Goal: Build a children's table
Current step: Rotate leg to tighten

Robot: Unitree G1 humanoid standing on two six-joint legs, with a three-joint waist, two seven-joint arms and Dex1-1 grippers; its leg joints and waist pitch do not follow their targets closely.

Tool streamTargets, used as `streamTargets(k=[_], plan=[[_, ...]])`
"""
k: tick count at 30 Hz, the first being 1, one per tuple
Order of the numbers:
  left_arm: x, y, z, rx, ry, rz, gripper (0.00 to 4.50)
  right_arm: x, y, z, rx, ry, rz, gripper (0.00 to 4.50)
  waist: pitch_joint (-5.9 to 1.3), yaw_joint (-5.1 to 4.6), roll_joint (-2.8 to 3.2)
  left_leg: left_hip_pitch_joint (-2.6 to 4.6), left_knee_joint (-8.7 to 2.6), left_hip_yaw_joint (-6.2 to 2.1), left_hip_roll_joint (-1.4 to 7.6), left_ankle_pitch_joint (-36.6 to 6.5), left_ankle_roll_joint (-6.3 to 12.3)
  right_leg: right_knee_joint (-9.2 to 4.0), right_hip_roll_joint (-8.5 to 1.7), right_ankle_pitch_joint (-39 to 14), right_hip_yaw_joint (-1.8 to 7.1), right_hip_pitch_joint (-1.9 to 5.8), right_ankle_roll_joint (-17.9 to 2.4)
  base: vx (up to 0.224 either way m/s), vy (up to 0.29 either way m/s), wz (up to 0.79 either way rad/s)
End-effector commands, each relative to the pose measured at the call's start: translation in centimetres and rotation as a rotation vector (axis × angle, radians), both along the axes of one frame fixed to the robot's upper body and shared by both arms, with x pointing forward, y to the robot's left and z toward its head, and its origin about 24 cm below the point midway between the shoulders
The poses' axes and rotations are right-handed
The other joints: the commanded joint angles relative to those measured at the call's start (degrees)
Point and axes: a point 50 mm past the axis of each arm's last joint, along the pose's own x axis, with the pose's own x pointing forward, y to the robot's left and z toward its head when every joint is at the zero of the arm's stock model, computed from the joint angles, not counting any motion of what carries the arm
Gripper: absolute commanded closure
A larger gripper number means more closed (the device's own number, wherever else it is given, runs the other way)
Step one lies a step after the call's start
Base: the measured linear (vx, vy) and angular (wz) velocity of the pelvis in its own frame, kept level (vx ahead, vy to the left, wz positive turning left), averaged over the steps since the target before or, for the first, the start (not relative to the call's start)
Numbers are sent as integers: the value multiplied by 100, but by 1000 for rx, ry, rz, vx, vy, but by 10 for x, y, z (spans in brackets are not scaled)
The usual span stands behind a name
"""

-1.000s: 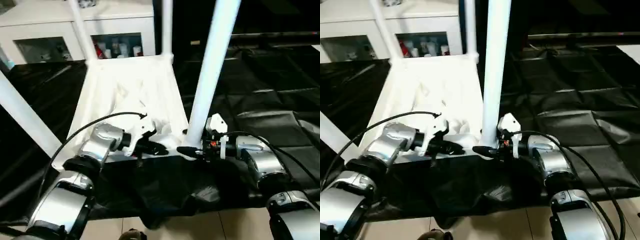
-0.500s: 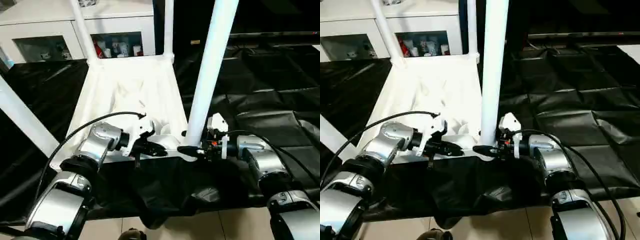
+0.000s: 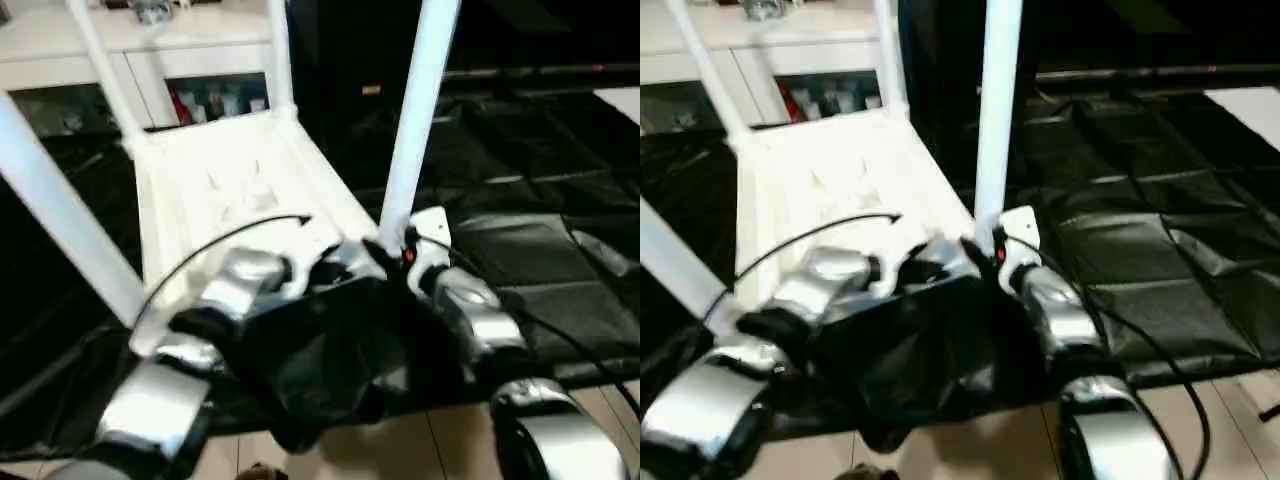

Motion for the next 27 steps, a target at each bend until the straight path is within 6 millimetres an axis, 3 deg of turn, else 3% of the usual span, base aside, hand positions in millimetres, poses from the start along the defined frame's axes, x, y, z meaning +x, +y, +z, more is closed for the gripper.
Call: streamTargets(k=[1,5,10,15,17,20,23,27], plan=[[-1,-33,13,-108,-53,-12,450,-17,53,-14,26,53,239,121,-330,-5,-122,158,-421,-138,221,-1585,220,-480,-355,-1089,200,167,-1213,0,0,0],[0,-26,13,-111,-53,-17,450,-16,47,-8,44,23,293,68,-330,10,-121,141,-410,-132,220,-1484,368,-473,-356,-1003,190,179,-1238,0,0,0],[2,-10,16,-102,-66,-66,450,-19,29,-4,3,8,434,68,-341,45,-142,116,-388,-126,223,-1295,486,-457,-357,-902,178,204,-1236,0,0,0],[-6,8,15,-95,-11,-220,450,-22,7,6,-18,-12,589,68,-377,92,-161,91,-322,-114,213,-923,748,-390,-353,-361,147,229,-1394,0,0,0],[-11,15,13,-83,25,-292,450,-23,0,10,-15,-3,629,68,-385,89,-138,90,-317,-122,235,-861,822,-362,-345,-241,140,219,-1479,0,0,0],[-18,27,11,-62,73,-377,450,-25,-11,13,-22,20,693,68,-397,99,-134,100,-306,-120,260,-821,856,-331,-334,-109,145,194,-1561,0,0,0],[-21,41,10,-41,110,-419,450,-27,-23,15,-37,39,739,68,-418,175,-107,113,-273,-109,290,-708,871,-272,-316,197,152,140,-1656,0,0,0],[-24,48,10,-49,131,-438,450,-26,-28,20,-9,36,755,101,-396,187,-122,116,-297,-106,284,-959,756,-292,-340,-78,155,142,-1644,0,0,0]])
